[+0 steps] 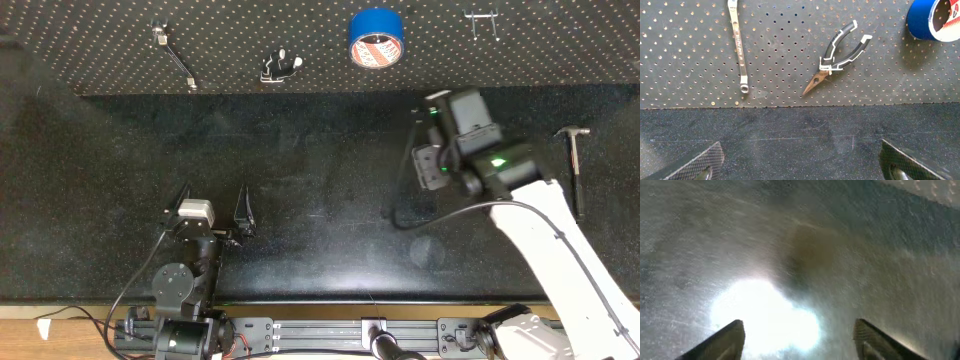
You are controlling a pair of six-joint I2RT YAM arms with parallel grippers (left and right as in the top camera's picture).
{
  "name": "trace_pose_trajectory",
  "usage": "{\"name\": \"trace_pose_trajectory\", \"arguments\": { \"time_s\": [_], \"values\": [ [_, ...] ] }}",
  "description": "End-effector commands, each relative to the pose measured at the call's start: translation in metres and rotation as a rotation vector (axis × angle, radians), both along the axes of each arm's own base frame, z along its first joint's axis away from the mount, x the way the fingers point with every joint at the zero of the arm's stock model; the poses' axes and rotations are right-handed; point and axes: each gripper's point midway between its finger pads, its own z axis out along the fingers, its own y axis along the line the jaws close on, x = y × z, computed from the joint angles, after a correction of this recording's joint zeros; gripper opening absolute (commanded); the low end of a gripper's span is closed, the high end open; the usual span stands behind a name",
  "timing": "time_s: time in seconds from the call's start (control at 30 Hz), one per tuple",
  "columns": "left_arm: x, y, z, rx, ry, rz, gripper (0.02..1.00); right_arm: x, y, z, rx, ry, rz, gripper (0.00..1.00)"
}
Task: Place Tools Onto Pegboard
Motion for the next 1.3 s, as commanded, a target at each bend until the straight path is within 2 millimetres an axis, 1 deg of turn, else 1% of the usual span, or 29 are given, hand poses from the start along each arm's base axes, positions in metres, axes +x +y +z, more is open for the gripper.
{"name": "trace_pose_trajectory", "arguments": {
  "time_s": [0.03,0.07,0.13,0.2,0.3,0.4,0.57,0.67,0.8,0.9,1.03,1.13,1.23,1.3],
  "values": [
    [-0.001,-0.003,0.0,0.001,0.0,-0.015,0.996,-0.027,-0.054,0.0,-0.005,0.104,-0.206,0.972],
    [-0.001,-0.003,0.0,0.001,0.0,-0.015,0.996,-0.037,-0.07,-0.002,-0.012,0.143,-0.261,0.972],
    [-0.001,-0.003,0.0,0.001,0.0,-0.015,0.993,-0.051,-0.094,-0.003,-0.014,0.184,-0.349,0.974],
    [-0.001,-0.003,0.0,0.001,0.0,-0.015,0.996,-0.061,-0.113,-0.005,-0.02,0.193,-0.392,0.976],
    [-0.001,-0.003,0.0,0.001,0.0,-0.015,0.996,-0.077,-0.132,-0.016,-0.06,0.225,-0.343,0.976],
    [-0.001,-0.003,0.0,0.001,0.0,-0.015,0.996,-0.089,-0.15,-0.029,-0.108,0.27,-0.377,0.976],
    [-0.001,-0.003,0.0,0.001,0.0,-0.015,0.996,-0.077,-0.184,-0.037,-0.098,0.196,-0.503,0.978],
    [-0.001,-0.003,0.0,0.001,0.0,-0.015,0.996,-0.069,-0.203,-0.041,-0.1,0.171,-0.495,0.978],
    [-0.001,-0.003,0.0,0.001,0.0,-0.015,0.996,-0.056,-0.218,-0.052,-0.055,0.144,-0.427,0.98],
    [-0.001,-0.003,0.0,0.001,0.0,-0.015,0.996,-0.054,-0.23,-0.065,-0.049,0.159,-0.404,0.98],
    [-0.001,-0.003,0.0,0.001,0.0,-0.015,0.998,-0.049,-0.237,-0.085,-0.067,0.201,-0.311,0.982],
    [-0.001,-0.003,0.0,0.001,0.0,-0.015,0.996,-0.047,-0.248,-0.1,-0.063,0.22,-0.32,0.98],
    [-0.001,-0.003,-0.001,0.001,0.0,-0.015,0.996,-0.048,-0.257,-0.107,-0.06,0.238,-0.322,0.98],
    [-0.001,-0.003,-0.001,0.001,0.0,-0.015,0.996,-0.046,-0.265,-0.108,-0.064,0.241,-0.318,0.98]
  ]
}}
